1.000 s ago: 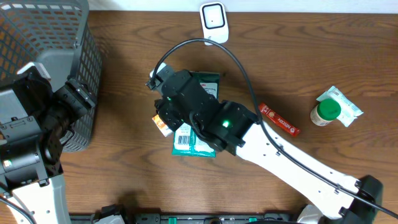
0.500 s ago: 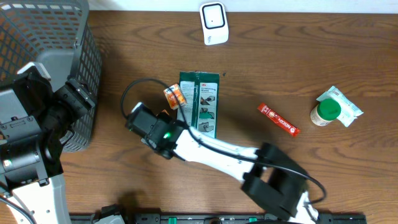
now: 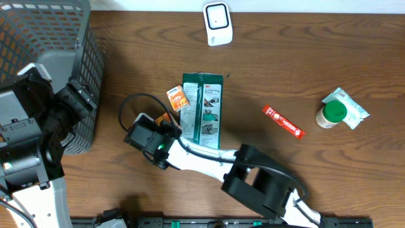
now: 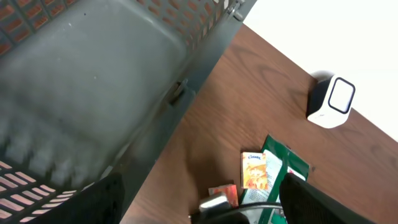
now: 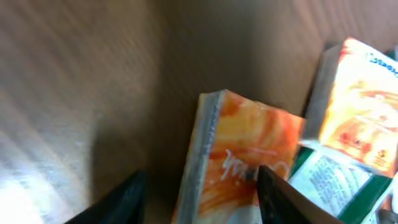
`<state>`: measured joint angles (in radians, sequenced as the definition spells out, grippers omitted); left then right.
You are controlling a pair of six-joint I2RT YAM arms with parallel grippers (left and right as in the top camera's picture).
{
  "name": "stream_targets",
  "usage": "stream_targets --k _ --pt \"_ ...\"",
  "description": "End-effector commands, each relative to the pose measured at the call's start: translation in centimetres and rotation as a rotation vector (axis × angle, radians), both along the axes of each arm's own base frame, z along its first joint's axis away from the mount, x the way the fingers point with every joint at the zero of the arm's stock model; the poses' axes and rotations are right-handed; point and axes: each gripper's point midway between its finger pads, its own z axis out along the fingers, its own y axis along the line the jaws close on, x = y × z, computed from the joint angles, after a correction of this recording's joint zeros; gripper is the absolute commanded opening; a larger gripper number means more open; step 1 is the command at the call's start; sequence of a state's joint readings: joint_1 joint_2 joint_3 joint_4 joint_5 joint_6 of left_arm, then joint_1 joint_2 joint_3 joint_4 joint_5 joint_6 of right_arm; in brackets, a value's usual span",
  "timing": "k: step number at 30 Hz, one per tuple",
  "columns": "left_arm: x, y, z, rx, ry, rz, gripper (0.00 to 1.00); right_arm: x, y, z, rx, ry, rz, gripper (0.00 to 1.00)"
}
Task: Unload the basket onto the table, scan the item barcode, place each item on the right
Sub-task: 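Lower the right gripper onto the orange tissue packet and grasp it, then lift the orange packet and hold it under the white scanner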
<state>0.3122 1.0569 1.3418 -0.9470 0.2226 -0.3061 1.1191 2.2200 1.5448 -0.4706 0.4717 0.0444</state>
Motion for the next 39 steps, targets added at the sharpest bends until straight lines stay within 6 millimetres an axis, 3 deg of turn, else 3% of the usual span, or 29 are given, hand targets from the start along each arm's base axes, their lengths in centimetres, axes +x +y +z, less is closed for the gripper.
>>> stream_targets --k 1,3,7,10,17,22,27,31,34,39 --pt "0.0 0.3 0.8 0.027 -0.014 -0.003 0.8 -0.8 -1.8 -4.8 -0.135 0.047 0.029 0.52" --pt "0.0 0.3 0.8 0.027 -0.014 -0.003 0.8 -1.3 -2.1 -5.3 -0.154 0.066 0.034 0.44" --pt "0.0 0.3 0.8 0.027 -0.014 -0.003 0.8 -1.4 -1.7 -4.0 -0.132 0.067 0.038 0.08" --pt "0.0 0.3 0.8 0.027 -0.014 -0.003 0.8 -1.1 -1.2 -1.0 -0.064 0.059 0.01 0.02" --pt "0.0 0.3 0.8 0.027 -0.014 -0.003 0.8 -3.1 2.1 10.1 0.344 0.258 0.116 0.05" --pt "0.0 0.3 0.8 0.027 -0.014 -0.003 0.8 -2.8 0.6 18.5 0.607 0.369 0.143 0.03" --pt "0.0 0.3 0.8 0.027 -0.014 -0.003 0.8 -0.3 -2.9 24.5 0.873 0.518 0.083 0.01" --pt "0.0 0.3 0.8 0.027 -0.014 -0.003 0.8 3.5 -6.1 27.8 1.054 0.585 0.022 0.01" --pt "0.0 0.3 0.8 0.027 -0.014 -0.003 0.8 7.1 -8.6 30.1 1.163 0.546 -0.024 0.01" --pt "0.0 0.3 0.8 0.027 -0.014 -0.003 0.8 12.8 -11.0 33.6 1.312 0.353 -0.006 0.01"
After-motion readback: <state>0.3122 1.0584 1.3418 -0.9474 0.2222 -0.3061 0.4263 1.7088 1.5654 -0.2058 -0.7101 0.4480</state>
